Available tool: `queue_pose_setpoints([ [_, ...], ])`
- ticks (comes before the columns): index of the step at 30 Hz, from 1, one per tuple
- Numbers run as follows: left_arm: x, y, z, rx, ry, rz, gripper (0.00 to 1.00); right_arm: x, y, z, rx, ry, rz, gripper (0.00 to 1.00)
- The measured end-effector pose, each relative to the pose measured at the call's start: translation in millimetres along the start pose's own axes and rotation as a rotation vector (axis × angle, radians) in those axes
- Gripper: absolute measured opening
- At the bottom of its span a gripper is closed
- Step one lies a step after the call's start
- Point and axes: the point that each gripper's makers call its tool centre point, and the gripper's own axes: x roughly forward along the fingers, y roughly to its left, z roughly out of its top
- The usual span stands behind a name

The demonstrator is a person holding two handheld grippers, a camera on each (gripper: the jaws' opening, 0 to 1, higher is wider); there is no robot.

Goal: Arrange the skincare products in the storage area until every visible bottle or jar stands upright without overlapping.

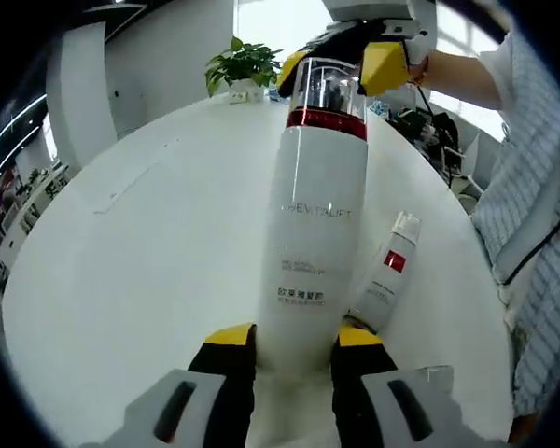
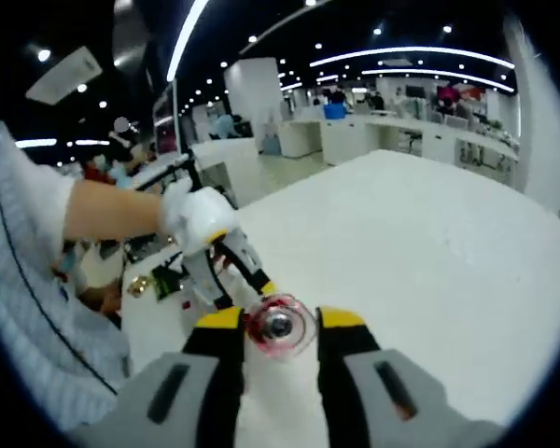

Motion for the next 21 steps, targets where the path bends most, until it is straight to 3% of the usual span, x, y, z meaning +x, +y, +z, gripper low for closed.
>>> queue_pose_setpoints([
  [8, 1, 1.6, 0.3, -0.019, -0.030, 0.011, 0.30, 13, 10, 19.1, -0.066, -0.021, 0.003, 0.27],
  [21, 1, 1.8, 1.2, -0.051, -0.075, 0.027, 0.30, 42, 42, 46.9, -0.299, -0.057, 0.023, 0.27],
])
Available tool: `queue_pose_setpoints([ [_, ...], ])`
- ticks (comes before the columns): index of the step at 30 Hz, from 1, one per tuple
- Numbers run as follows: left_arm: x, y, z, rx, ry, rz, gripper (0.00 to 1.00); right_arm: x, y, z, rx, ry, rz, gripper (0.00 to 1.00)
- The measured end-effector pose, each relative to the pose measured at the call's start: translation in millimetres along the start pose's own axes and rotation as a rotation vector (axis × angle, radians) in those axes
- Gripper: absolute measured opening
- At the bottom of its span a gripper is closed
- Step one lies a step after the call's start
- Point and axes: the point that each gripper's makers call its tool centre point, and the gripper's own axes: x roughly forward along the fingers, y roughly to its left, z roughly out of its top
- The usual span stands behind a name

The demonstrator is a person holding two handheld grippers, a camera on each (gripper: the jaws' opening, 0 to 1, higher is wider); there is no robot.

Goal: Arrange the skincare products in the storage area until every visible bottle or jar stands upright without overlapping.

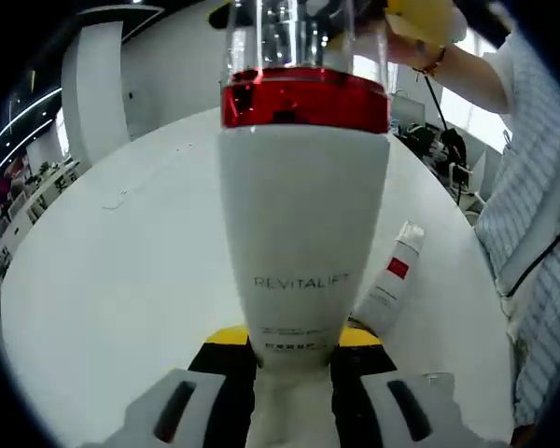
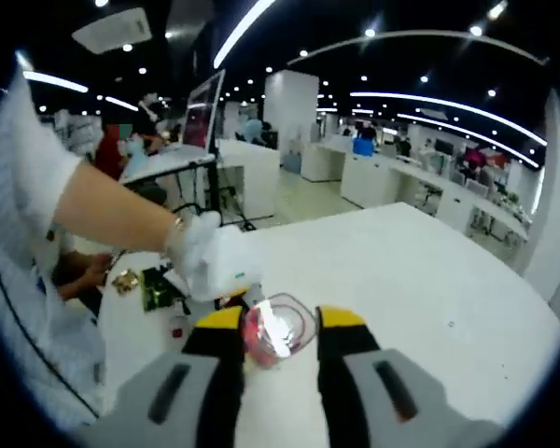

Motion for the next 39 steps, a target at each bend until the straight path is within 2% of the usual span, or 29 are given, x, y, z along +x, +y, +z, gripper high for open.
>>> queue_pose_setpoints([
  [15, 0, -2.1, 0.6, 0.003, -0.035, 0.024, 0.32, 14, 23, 8.8, -0.178, -0.029, 0.025, 0.27],
  [16, -1, -1.5, -0.1, -0.006, -0.037, 0.028, 0.34, 14, 20, 8.7, -0.172, -0.032, 0.015, 0.27],
  [18, -5, 2.3, -2.2, -0.103, -0.023, 0.045, 0.38, 12, 19, 8.6, -0.148, -0.059, 0.021, 0.27],
  [20, -9, 3.0, 5.1, -0.102, -0.064, 0.033, 0.41, 12, 19, 8.4, -0.149, -0.066, 0.020, 0.28],
  [24, -25, 4.0, 19.1, -0.122, -0.167, 0.065, 0.44, 12, 21, 9.9, -0.206, -0.101, -0.004, 0.29],
  [29, -27, -0.9, 19.2, -0.143, -0.202, 0.087, 0.43, 4, 25, 8.3, -0.228, -0.137, -0.013, 0.29],
  [31, -28, -3.1, 20.5, -0.160, -0.223, 0.083, 0.43, -1, 20, 8.2, -0.207, -0.157, -0.060, 0.28],
  [35, -26, -6.3, 17.7, -0.156, -0.221, 0.089, 0.42, -10, 17, 1.7, -0.104, -0.209, -0.088, 0.31],
  [36, -26, -6.0, 17.4, -0.155, -0.221, 0.093, 0.42, -14, 12, -2.5, -0.069, -0.209, -0.132, 0.31],
  [37, -26, -5.3, 17.7, -0.164, -0.225, 0.103, 0.41, -17, 6, -8.6, 0.002, -0.212, -0.183, 0.31],
  [39, -28, -6.8, 21.7, -0.177, -0.249, 0.109, 0.40, -19, 6, -18.3, 0.094, -0.217, -0.194, 0.29],
])
